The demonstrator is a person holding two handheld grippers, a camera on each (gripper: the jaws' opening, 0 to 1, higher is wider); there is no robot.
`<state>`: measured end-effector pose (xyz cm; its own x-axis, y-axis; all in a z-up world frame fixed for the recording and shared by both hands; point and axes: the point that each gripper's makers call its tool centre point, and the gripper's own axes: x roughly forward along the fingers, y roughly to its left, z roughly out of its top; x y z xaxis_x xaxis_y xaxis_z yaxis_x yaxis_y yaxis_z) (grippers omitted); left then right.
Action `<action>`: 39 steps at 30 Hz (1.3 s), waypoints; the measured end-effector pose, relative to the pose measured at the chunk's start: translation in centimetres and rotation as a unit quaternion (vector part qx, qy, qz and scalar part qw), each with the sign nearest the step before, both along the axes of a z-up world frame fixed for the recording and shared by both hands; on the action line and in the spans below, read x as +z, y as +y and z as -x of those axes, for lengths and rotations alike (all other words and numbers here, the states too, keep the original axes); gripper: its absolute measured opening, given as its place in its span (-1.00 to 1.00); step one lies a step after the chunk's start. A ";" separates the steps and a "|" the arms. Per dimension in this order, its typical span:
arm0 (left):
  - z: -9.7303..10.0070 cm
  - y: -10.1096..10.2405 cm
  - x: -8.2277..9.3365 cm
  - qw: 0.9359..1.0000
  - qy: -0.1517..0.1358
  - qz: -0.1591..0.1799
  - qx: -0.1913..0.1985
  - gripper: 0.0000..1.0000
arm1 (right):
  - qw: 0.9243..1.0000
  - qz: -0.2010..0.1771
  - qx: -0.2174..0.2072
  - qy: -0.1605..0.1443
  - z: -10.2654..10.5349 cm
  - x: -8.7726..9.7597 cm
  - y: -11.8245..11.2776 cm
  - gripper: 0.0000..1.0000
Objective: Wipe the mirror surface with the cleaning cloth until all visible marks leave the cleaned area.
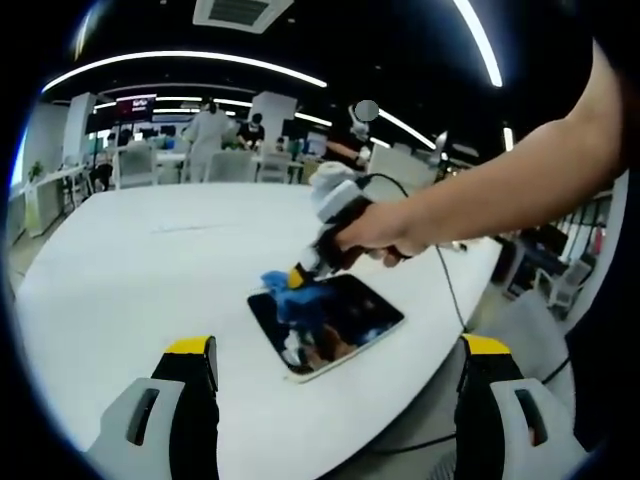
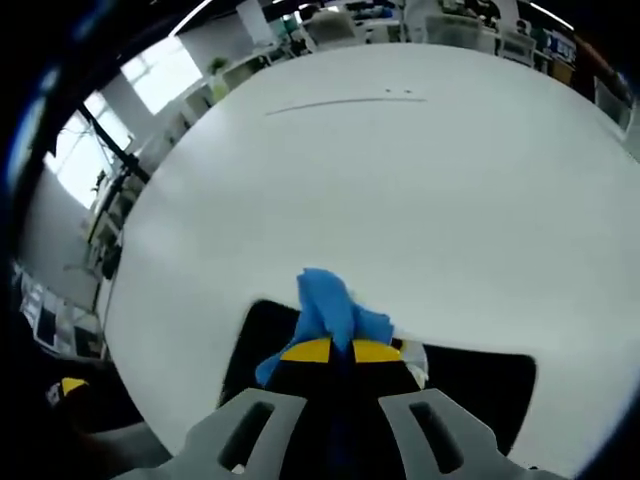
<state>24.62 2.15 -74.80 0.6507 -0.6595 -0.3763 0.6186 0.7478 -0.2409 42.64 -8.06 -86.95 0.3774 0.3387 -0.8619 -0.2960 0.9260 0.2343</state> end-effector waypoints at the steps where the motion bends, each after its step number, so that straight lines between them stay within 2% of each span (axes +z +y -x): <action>1: 0.0 0.0 0.0 1.000 0.000 0.000 0.000 0.99 | 1.000 0.000 -0.001 -0.002 0.1 0.0 -0.1 -1.00; 5: 0.0 0.0 0.0 1.000 -0.001 0.003 -0.002 0.99 | 1.000 0.015 0.015 -0.021 0.4 0.1 0.2 -1.00; 7: 0.1 0.0 -0.2 1.000 0.004 0.001 -0.004 0.99 | 1.000 0.013 0.007 -0.022 0.5 0.3 0.2 -1.00; 10: 0.2 -0.2 -0.2 1.000 0.004 -0.001 -0.009 0.99 | 1.000 -0.003 -0.014 -0.006 1.0 0.2 0.2 -1.00; 18: 0.1 -0.1 0.0 1.000 0.000 0.003 -0.006 0.99 | 1.000 0.002 -0.008 -0.007 3.3 0.2 0.2 -1.00; 26: 0.2 -0.4 -0.5 1.000 0.004 -0.014 -0.012 0.99 | 1.000 -0.006 -0.016 0.006 6.1 0.1 0.5 -1.00; 27: 0.2 -0.4 -0.6 1.000 0.005 -0.015 -0.012 0.99 | 1.000 -0.001 -0.010 0.003 6.4 0.1 0.7 -1.00; 28: 0.2 -0.4 -0.6 1.000 0.006 -0.015 -0.013 0.99 | 1.000 0.021 0.018 -0.006 6.6 0.0 0.6 -1.00; 30: 0.2 -0.5 -0.2 1.000 0.002 -0.006 -0.015 0.99 | 1.000 0.019 0.012 -0.003 7.4 0.1 1.0 -1.00; 35: -0.4 0.2 -0.1 1.000 -0.003 -0.004 0.007 0.99 | 1.000 0.012 -0.002 -0.001 7.9 0.1 1.0 -1.00; 39: 0.0 -0.2 -0.1 1.000 -0.004 -0.009 -0.006 0.99 | 1.000 0.008 -0.010 0.002 8.4 0.0 1.1 -1.00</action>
